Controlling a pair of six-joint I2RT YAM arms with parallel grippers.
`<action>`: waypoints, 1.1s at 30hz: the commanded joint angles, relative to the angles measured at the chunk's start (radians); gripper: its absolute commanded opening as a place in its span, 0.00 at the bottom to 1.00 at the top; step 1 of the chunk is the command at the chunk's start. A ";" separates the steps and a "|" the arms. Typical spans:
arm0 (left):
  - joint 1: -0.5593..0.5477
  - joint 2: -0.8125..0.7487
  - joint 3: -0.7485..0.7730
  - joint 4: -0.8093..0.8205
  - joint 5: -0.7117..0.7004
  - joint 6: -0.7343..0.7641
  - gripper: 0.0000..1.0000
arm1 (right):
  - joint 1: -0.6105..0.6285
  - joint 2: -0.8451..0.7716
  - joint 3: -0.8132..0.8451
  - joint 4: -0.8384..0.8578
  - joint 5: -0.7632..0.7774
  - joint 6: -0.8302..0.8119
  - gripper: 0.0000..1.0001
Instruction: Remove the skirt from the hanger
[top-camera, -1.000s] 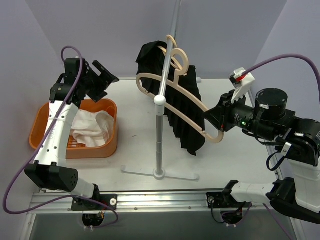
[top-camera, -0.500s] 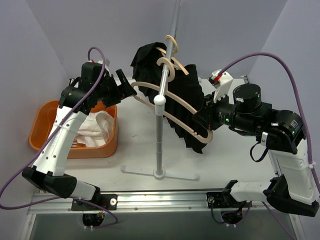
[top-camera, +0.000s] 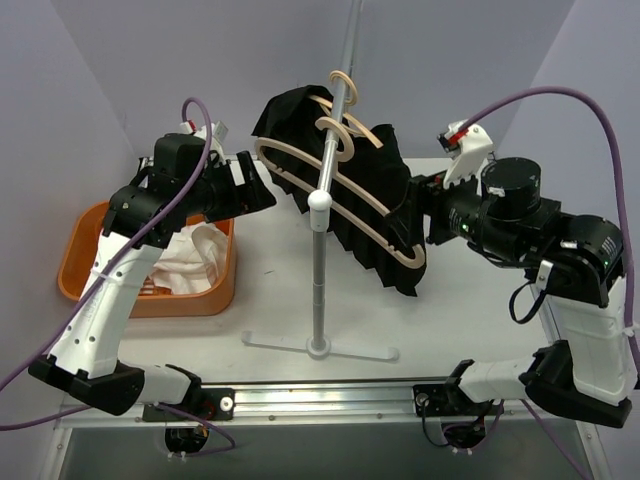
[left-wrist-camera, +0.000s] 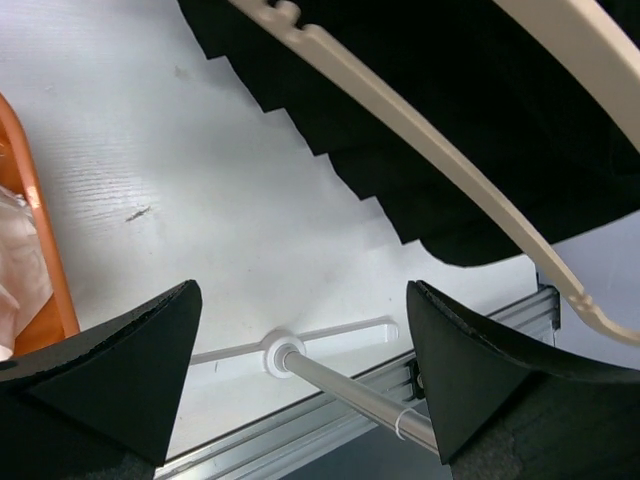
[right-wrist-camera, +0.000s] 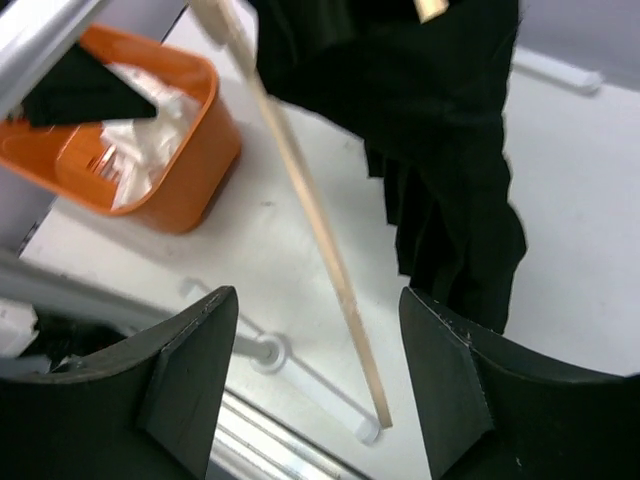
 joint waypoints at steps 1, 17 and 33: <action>-0.039 -0.019 0.016 -0.002 0.005 0.025 0.92 | 0.003 0.111 0.126 -0.052 0.174 0.001 0.61; -0.068 -0.165 -0.131 -0.016 0.029 0.003 0.93 | -0.234 0.143 -0.126 0.184 0.171 -0.164 0.69; -0.068 -0.214 -0.154 -0.045 0.054 -0.012 0.93 | -0.311 0.062 -0.409 0.540 -0.062 -0.355 0.40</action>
